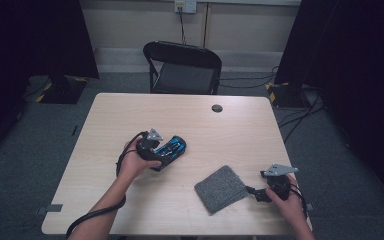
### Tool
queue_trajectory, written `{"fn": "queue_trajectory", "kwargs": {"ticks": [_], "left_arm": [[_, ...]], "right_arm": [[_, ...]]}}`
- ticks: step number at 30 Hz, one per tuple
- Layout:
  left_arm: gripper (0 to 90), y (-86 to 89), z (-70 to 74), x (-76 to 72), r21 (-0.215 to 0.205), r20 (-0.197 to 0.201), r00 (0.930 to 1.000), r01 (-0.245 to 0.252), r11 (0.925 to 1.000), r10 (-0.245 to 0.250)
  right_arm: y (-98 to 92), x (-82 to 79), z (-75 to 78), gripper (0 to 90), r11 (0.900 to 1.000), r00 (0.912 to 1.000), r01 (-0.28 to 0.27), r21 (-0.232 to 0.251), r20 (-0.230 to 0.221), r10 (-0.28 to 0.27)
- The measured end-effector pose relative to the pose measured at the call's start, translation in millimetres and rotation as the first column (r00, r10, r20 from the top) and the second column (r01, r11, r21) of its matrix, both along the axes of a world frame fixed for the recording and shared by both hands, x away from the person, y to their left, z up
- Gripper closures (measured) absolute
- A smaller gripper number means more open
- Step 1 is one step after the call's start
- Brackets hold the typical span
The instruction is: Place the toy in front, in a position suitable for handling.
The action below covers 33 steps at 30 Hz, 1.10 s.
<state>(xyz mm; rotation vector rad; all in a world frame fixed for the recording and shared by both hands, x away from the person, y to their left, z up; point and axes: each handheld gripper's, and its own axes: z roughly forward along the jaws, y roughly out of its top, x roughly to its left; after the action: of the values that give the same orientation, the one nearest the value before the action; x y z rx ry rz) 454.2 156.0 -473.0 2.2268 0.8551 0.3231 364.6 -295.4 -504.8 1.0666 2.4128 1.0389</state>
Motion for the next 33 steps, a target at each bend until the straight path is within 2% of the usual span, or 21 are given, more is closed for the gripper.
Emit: {"fn": "queue_trajectory", "kwargs": {"ticks": [1, 2, 4, 5, 8, 9, 12, 16, 20, 21, 26, 28, 31, 32, 33], "left_arm": [[20.7, 2.7, -1.1, -3.7, -0.013, -0.005, 0.9999, 0.011, 0.9999, -0.011], [21.3, 7.1, -2.4, -7.7, -0.001, 0.007, 0.9999, 0.012, 0.9999, -0.012], [19.5, 12.6, -6.4, -11.3, -0.005, 0.003, 0.9999, 0.011, 0.9999, -0.011], [18.8, 16.6, -12.8, -14.9, -0.008, 0.013, 0.9996, 0.024, 0.9997, -0.024], [19.9, 17.7, -18.7, -17.2, 0.007, 0.022, 0.9993, 0.03, 0.9995, -0.03], [19.6, 19.6, -23.8, -17.5, -0.001, 0.031, 0.9993, 0.02, 0.9998, -0.02], [18.4, 22.5, -29.5, -17.1, -0.005, 0.026, 0.9994, 0.022, 0.9997, -0.022], [18.6, 23.8, -32.6, -18.5, -0.025, 0.035, 0.9991, 0.025, 0.9994, -0.024], [20.3, 22.9, -32.5, -19.3, -0.03, 0.036, 0.9992, 0.017, 0.9994, -0.016], [23.6, 22.6, -32.2, -19.6, -0.03, 0.038, 0.999, 0.024, 0.9993, -0.023], [24.7, 21.6, -32.2, -20.7, -0.03, 0.042, 0.9991, 0.005, 0.9995, -0.004], [24.9, 21.4, -32.2, -20.9, -0.031, 0.042, 0.9991, 0.001, 0.9995, 0.0], [25.1, 21.6, -32.2, -20.8, -0.032, 0.042, 0.9991, 0.002, 0.9995, 0.0], [25.1, 21.6, -32.2, -20.8, -0.032, 0.042, 0.9991, 0.002, 0.9995, 0.0], [25.1, 21.6, -32.2, -20.7, -0.034, 0.04, 0.9992, 0.002, 0.9994, -0.001]], "right_arm": [[0.0, 0.0, 0.0, 12.5, 1.0, 1.0, 0.0, 0.0, 0.0, 0.0], [0.0, 0.0, 0.0, 12.5, 1.0, 1.0, 0.0, 0.0, 0.0, 0.0], [0.0, 0.0, 0.0, 12.5, 1.0, 1.0, 0.0, 0.0, 0.0, 0.0], [0.0, 0.0, 0.0, 12.5, 1.0, 1.0, 0.0, 0.0, 0.0, 0.0], [0.0, 0.0, 0.0, 12.5, 1.0, 1.0, 0.0, 0.0, 0.001, 0.0], [0.1, -0.1, 0.1, 12.4, 1.0, 1.0, 0.003, -0.003, 0.0, -0.003], [0.2, -0.3, 0.1, 12.3, 1.0, 1.0, 0.005, -0.002, 0.0, -0.005], [0.2, -0.4, 0.1, 12.2, 1.0, 1.0, 0.006, -0.002, 0.0, -0.006], [0.2, -0.3, 0.1, 12.2, 1.0, 1.0, 0.006, -0.002, 0.0, -0.006], [0.3, -0.6, 0.1, 12.2, 1.0, 1.0, 0.009, -0.002, -0.001, -0.009], [0.9, -1.0, 0.1, 12.7, 1.0, 0.9997, 0.024, 0.0, -0.001, -0.024], [0.3, -1.2, 0.4, 14.2, 1.0, 0.9997, 0.026, 0.0, 0.0, -0.026], [-2.9, -1.8, 1.8, 23.5, 0.999, 0.9994, 0.036, 0.006, 0.003, -0.036], [-2.9, -1.8, 1.8, 23.5, 0.999, 0.9994, 0.036, 0.006, 0.003, -0.036], [-3.0, -2.6, 4.1, 29.1, 1.0, 0.9999, 0.012, -0.003, 0.004, -0.012]]}}
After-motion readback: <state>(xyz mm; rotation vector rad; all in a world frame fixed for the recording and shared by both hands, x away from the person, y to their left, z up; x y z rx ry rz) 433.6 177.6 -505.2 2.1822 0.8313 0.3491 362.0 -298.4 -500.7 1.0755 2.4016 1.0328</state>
